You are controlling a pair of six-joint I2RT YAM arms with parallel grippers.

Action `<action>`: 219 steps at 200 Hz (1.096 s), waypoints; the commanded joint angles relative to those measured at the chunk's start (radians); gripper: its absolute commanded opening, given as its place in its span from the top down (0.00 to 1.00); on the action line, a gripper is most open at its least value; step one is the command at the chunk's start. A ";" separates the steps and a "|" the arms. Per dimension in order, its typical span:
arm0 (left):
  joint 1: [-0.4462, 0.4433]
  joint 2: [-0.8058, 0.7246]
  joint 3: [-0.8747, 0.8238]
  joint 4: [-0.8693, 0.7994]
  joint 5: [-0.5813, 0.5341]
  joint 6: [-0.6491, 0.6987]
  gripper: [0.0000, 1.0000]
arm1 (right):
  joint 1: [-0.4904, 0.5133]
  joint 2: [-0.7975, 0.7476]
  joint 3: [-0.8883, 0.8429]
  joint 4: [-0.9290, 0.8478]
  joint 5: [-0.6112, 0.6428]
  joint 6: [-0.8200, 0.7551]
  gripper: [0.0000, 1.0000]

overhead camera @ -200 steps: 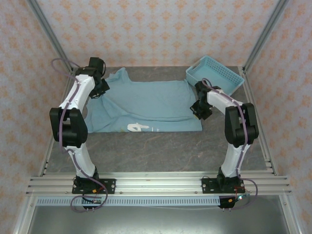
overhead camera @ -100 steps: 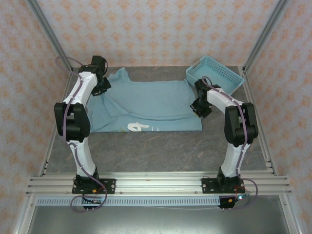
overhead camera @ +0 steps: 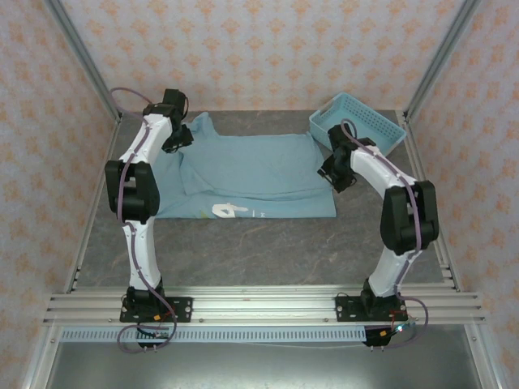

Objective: Fold and stack the t-shirts

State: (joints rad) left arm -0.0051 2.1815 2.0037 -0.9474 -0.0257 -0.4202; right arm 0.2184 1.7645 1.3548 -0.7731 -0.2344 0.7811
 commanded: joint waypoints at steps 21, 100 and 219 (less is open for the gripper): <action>0.082 -0.260 -0.198 -0.093 -0.030 0.014 0.45 | 0.060 -0.149 -0.162 0.018 -0.081 -0.084 0.50; 0.406 -0.511 -0.829 -0.045 0.288 -0.215 0.54 | 0.039 -0.131 -0.302 0.091 -0.117 -0.180 0.47; 0.470 -0.420 -0.909 0.137 0.305 -0.459 0.69 | 0.010 -0.035 -0.252 0.064 -0.031 -0.236 0.48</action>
State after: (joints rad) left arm 0.4599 1.7447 1.0874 -0.8169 0.3244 -0.8452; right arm 0.2344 1.6993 1.0782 -0.6876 -0.3351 0.5629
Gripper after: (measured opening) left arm 0.365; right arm 0.526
